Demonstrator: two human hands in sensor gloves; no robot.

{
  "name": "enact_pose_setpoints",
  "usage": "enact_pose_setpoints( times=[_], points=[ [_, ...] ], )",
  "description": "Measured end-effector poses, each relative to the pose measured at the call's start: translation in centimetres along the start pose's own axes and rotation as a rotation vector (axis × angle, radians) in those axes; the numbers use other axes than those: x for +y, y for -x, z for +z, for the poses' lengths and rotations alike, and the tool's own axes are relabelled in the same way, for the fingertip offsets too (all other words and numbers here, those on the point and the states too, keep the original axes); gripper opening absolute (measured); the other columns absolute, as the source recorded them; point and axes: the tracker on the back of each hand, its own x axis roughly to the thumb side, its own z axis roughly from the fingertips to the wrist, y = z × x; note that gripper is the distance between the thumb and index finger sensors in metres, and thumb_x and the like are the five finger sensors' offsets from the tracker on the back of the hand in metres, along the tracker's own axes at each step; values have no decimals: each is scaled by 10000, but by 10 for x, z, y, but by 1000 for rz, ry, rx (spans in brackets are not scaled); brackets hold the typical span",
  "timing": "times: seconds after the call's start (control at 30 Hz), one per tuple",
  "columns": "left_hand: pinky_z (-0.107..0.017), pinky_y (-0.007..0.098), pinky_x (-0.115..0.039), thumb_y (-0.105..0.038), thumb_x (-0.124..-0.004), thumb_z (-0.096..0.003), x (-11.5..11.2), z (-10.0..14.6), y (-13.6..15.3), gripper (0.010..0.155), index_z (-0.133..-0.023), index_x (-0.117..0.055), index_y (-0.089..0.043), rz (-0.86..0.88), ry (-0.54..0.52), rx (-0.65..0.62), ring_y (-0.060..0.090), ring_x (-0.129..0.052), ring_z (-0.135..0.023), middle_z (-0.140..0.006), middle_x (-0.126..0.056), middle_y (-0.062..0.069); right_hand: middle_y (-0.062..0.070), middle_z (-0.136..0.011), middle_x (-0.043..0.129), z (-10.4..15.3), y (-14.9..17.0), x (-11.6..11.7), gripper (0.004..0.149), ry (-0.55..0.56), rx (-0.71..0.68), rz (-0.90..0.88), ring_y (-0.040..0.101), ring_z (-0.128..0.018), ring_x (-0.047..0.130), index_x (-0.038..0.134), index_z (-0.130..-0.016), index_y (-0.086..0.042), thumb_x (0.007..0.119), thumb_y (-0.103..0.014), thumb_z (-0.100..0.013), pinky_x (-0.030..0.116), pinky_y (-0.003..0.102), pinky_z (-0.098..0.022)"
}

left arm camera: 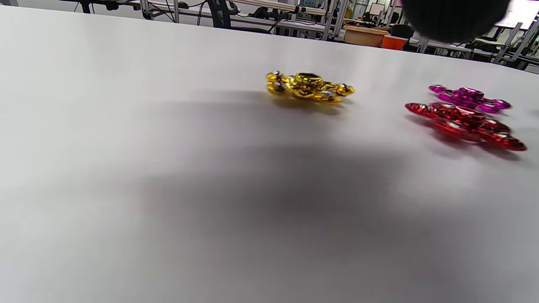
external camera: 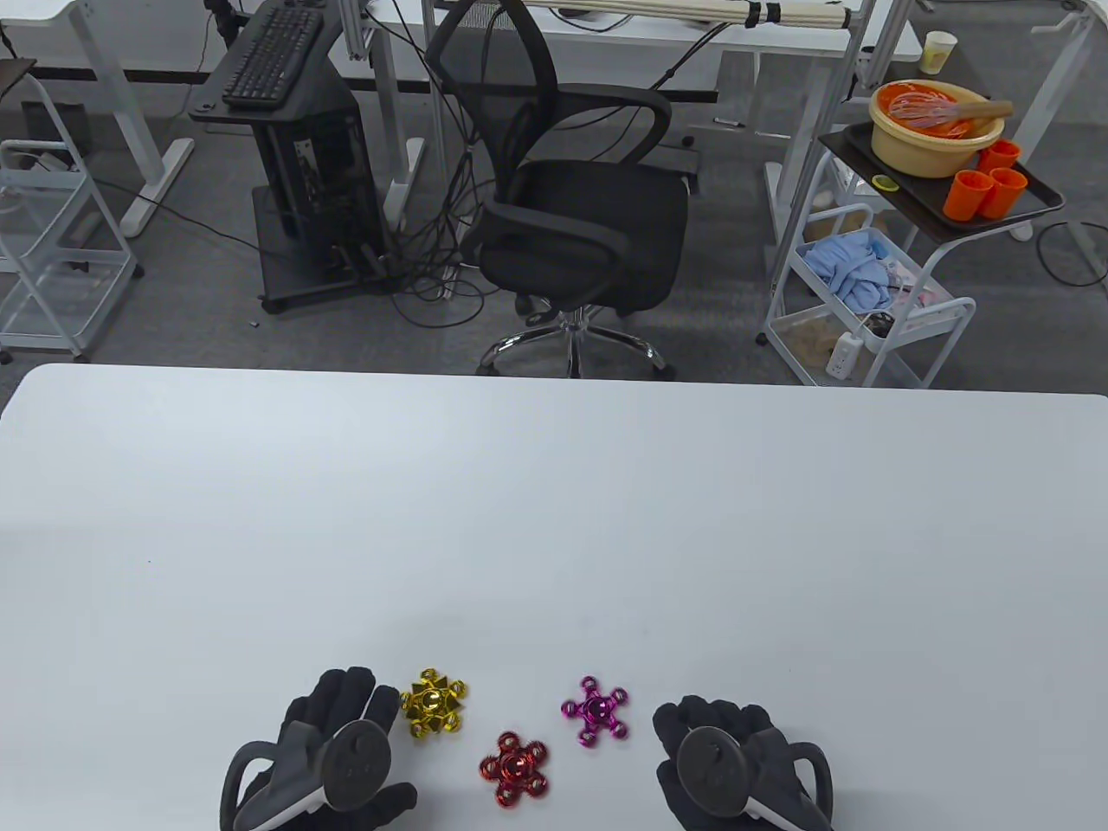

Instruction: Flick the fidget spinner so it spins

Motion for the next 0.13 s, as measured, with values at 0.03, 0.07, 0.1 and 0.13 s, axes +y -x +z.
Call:
enact_pose_setpoints(
  times=[0.03,0.07,0.1,0.13],
  points=[
    [-733,643,-221,-649,-641,-368,-1,0,-1,902,-1003,-183,-202,-5,7,-3,425,-97,-1031,-1098,-20,153,193,-1069,496,0,-2,0,551,-1,-8,4,510,-937,525,518,-985,-190,656,-422,-505,351,712,-706],
    [-733,643,-221,-650,-641,-368,-1,0,-1,902,-1003,-182,-202,-9,11,-6,426,-97,-1031,-1098,-20,153,192,-1069,496,0,-3,0,552,-1,-13,6,509,-938,524,518,-985,-189,655,-422,-505,352,712,-706],
    [-732,643,-220,-650,-640,-368,-2,-1,-2,902,-1003,-182,-202,-13,18,-8,426,-96,-1031,-1097,-20,153,194,-1069,495,0,-4,0,552,-1,-19,10,510,-938,523,518,-985,-189,655,-423,-504,352,711,-706],
    [-733,643,-219,-650,-640,-368,-2,-1,-3,903,-1003,-180,-202,-16,22,-9,425,-94,-1031,-1097,-17,154,194,-1069,494,1,-5,0,552,-2,-25,13,510,-938,523,518,-986,-189,655,-423,-505,351,711,-706]
  ],
)
